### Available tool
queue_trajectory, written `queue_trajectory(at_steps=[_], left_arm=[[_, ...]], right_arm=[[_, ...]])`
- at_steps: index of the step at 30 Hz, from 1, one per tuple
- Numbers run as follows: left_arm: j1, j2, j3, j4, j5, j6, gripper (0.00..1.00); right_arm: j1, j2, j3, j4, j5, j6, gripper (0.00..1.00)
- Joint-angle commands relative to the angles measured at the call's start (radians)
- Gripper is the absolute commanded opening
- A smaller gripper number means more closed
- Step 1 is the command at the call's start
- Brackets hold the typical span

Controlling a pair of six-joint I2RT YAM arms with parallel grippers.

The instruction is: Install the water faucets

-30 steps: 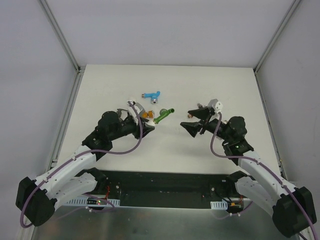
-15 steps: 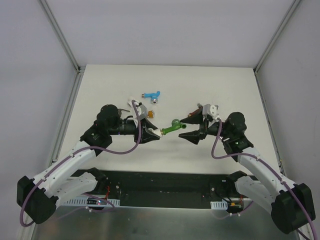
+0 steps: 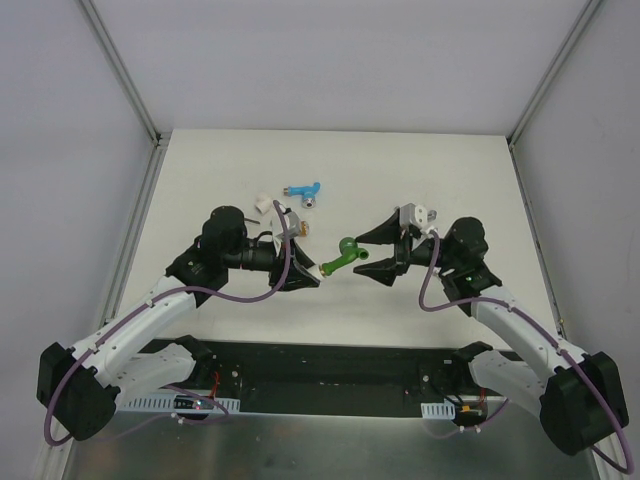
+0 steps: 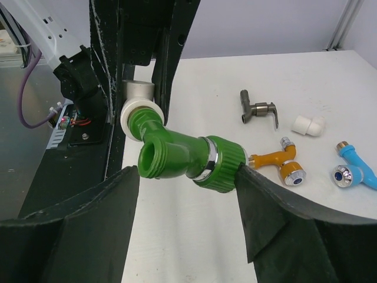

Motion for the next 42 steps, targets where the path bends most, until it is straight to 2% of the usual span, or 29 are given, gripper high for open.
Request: queue_trajectory(at_steps=[1,3,6,11,14,20,32,34,39,42], left_arm=[[-0.007,-0.021,0.067,0.101,0.079,0.025,0.0],[-0.005,-0.018,0.072,0.091,0.071,0.028,0.0],[-0.007,-0.016,0.073,0.085,0.064,0.032,0.0],[-0.007,-0.031,0.069,0.07,0.048,0.034,0.0],[-0.007,-0.044,0.07,0.053,0.028,0.061,0.0],[-0.005,-0.051,0.072,0.044,0.013,0.071,0.0],[-0.006,-0.094,0.064,0.027,-0.039,0.081,0.0],[-0.006,-0.102,0.062,0.025,-0.044,0.081,0.0],[-0.006,-0.075,0.07,0.027,-0.013,0.075,0.0],[-0.005,-0.053,0.079,0.024,0.014,0.069,0.0]], right_arm=[[0.033,0.012,0.046,0.069,-0.108,-0.016,0.73],[0.034,0.001,0.038,0.072,-0.093,-0.02,0.75],[0.033,-0.019,0.023,0.072,-0.055,-0.052,0.82],[0.031,-0.015,0.024,0.07,-0.041,-0.055,0.83],[0.03,-0.028,0.004,0.07,0.046,-0.086,0.83],[0.027,-0.039,0.006,0.058,-0.001,-0.091,0.84],[0.024,-0.09,-0.043,0.059,0.286,-0.15,0.88],[0.025,-0.099,-0.056,0.063,0.26,-0.172,0.89],[0.031,-0.079,-0.033,0.102,0.085,-0.145,0.89],[0.037,-0.074,-0.022,0.133,0.051,-0.126,0.89]])
